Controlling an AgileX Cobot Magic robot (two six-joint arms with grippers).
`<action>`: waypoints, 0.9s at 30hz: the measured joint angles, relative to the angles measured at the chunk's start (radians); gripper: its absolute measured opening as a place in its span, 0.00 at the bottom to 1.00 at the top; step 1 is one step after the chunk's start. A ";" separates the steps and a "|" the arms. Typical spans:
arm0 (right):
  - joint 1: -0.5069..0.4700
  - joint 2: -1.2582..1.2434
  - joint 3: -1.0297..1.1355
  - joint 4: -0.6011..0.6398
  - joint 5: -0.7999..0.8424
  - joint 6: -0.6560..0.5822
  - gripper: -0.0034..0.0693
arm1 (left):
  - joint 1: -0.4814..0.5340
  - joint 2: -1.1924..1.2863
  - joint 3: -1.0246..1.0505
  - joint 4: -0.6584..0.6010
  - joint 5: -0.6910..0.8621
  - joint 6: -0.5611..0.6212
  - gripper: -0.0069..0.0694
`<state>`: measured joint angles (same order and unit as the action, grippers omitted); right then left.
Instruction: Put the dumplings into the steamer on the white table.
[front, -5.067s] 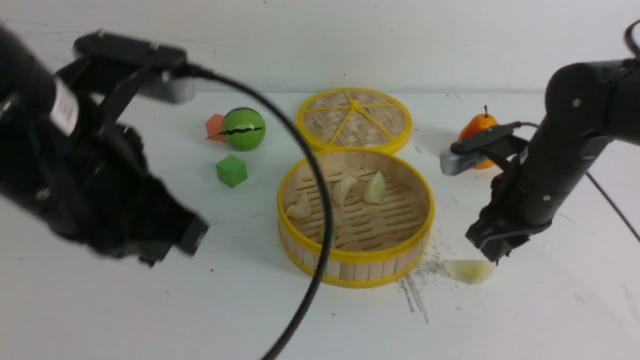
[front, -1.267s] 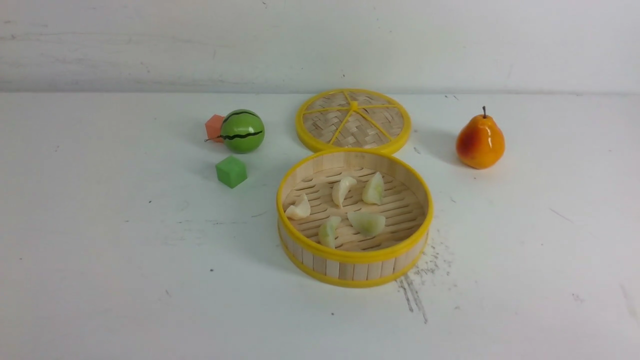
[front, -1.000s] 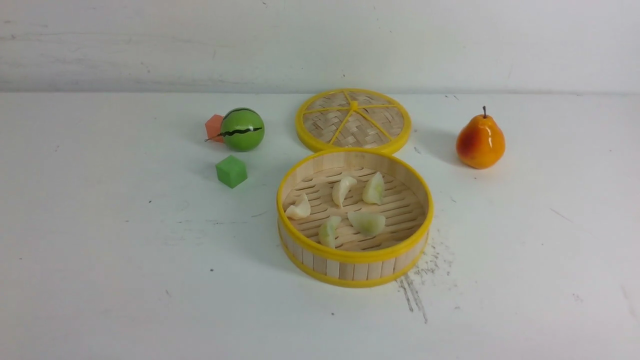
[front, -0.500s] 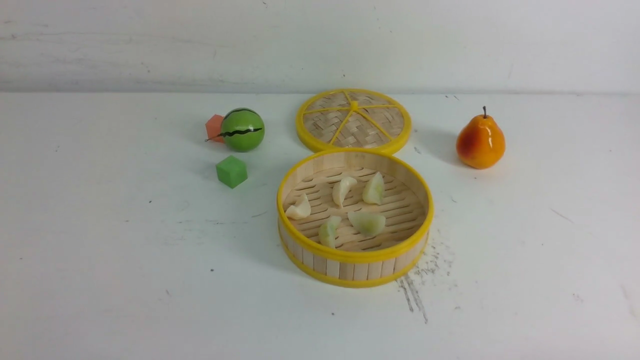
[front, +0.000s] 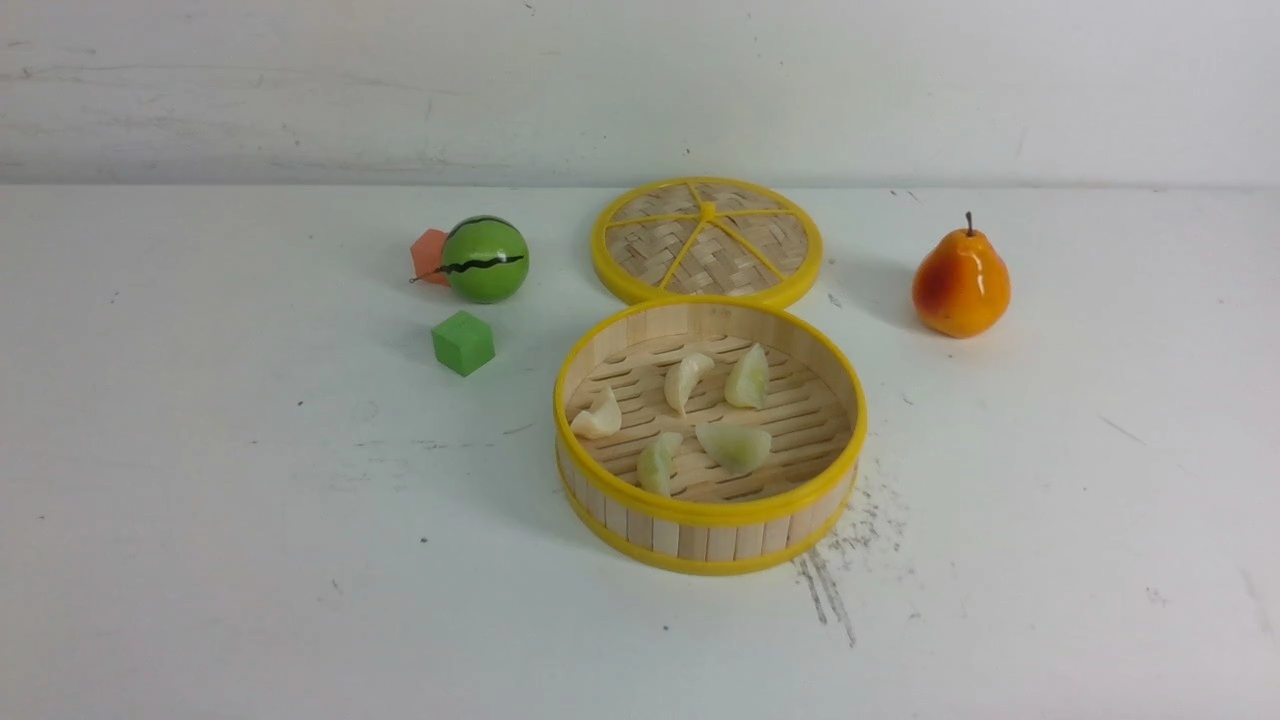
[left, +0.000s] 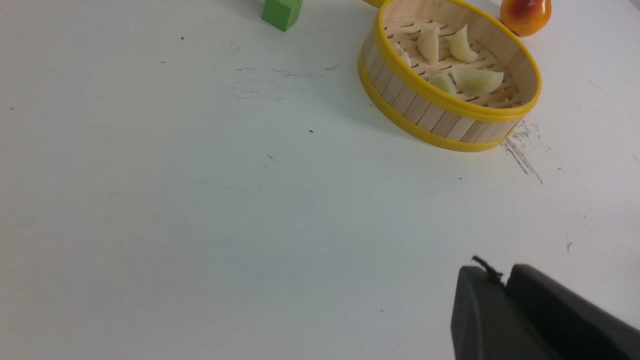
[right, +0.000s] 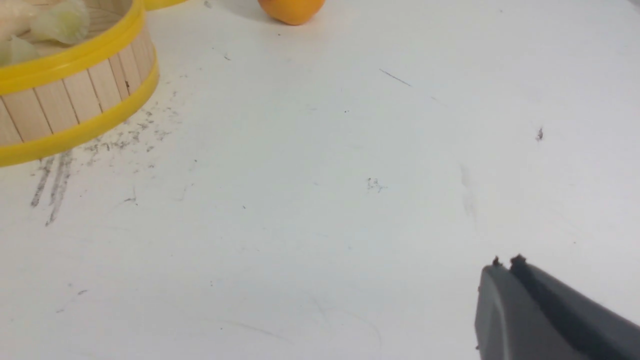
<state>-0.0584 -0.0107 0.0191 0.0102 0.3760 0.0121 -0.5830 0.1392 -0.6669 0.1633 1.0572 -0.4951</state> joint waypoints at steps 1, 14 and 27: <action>0.000 0.000 0.000 0.000 0.000 0.000 0.05 | 0.000 0.000 0.000 0.000 0.000 0.000 0.17; 0.000 0.000 0.000 0.000 0.000 0.001 0.08 | 0.000 0.000 0.021 0.000 -0.007 0.000 0.18; 0.000 0.000 0.000 0.000 0.000 0.005 0.10 | 0.287 0.000 0.454 -0.100 -0.764 0.057 0.11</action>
<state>-0.0584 -0.0107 0.0191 0.0102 0.3760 0.0173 -0.2958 0.1392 -0.2129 0.0635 0.2929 -0.4384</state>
